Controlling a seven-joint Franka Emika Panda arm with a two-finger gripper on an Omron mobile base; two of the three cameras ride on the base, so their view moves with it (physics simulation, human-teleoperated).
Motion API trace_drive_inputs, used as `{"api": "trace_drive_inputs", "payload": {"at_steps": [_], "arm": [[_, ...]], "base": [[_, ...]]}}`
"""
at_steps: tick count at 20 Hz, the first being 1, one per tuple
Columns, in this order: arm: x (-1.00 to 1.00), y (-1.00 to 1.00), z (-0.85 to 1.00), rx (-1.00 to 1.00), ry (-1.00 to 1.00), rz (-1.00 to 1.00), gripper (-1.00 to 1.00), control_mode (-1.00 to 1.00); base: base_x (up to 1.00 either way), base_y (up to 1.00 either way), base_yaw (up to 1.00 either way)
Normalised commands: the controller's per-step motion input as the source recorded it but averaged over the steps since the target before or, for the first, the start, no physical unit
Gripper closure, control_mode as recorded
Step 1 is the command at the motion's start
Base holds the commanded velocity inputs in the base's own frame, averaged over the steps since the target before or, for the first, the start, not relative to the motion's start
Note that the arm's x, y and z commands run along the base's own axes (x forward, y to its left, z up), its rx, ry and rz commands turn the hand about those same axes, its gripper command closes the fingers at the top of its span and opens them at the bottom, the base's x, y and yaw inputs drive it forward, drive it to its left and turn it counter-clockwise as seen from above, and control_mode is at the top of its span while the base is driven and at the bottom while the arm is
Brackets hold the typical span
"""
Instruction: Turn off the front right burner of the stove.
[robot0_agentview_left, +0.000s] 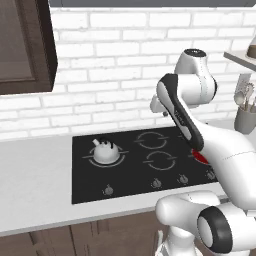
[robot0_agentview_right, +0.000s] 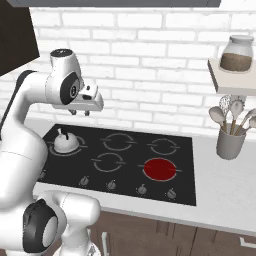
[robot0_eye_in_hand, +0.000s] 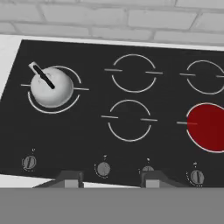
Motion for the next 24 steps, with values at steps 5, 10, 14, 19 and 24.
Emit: {"api": "trace_drive_inputs", "payload": {"at_steps": [5,10,14,19,24], "arm": [[-0.02,-0.51,-0.22,0.01,0.01,-0.06,-1.00,-1.00],[0.00,-1.00,-0.33,0.05,0.04,-0.03,-1.00,-1.00],[0.00,-1.00,-0.34,0.01,0.00,0.00,-1.00,-1.00],[-0.05,-1.00,-0.39,0.00,0.00,0.00,-1.00,-1.00],[-0.18,-1.00,-0.50,0.00,0.01,0.00,-1.00,-1.00]], "base": [[0.00,0.00,0.00],[0.00,0.00,0.00],[0.00,0.00,0.00],[0.00,0.00,0.00],[0.00,0.00,0.00]]}}
